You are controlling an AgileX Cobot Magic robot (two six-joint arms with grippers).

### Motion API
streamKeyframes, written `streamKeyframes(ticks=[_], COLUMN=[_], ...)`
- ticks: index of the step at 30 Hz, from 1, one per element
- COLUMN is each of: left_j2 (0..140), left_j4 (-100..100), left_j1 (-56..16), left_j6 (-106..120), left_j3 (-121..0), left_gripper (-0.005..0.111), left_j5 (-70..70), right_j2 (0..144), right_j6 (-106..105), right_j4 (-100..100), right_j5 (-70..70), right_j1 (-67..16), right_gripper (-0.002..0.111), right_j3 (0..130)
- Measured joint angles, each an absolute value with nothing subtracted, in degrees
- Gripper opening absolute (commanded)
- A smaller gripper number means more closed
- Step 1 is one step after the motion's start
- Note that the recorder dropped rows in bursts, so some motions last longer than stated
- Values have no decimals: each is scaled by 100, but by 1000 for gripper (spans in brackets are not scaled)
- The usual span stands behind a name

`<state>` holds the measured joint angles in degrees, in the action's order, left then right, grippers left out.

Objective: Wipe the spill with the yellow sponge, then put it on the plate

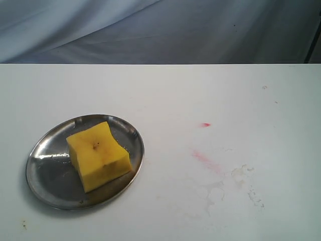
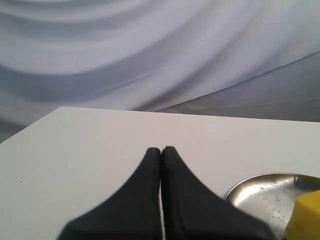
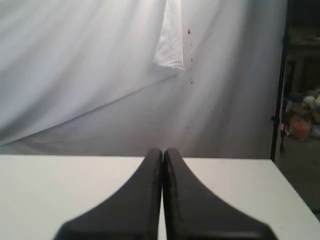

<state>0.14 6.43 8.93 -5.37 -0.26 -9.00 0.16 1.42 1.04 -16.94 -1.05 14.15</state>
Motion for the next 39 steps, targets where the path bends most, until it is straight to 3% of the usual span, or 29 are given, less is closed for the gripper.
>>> streamKeyframes(ticks=[13,20,39], left_j2=[14,14,14], left_j4=[643,643,643], left_j1=[893,893,893], left_j6=[-537,-537,-537], left_j3=[-26,-26,-26], left_gripper=[0,0,0], left_j5=[-900,-900,-900], right_j2=[26,26,26], right_j6=[0,-1317,-1440], right_j4=[-79,-202,-248], right_j5=[-552,-679,-699], right_j1=[-111,-162,-267], right_gripper=[0,0,0], right_j3=[63,23,23])
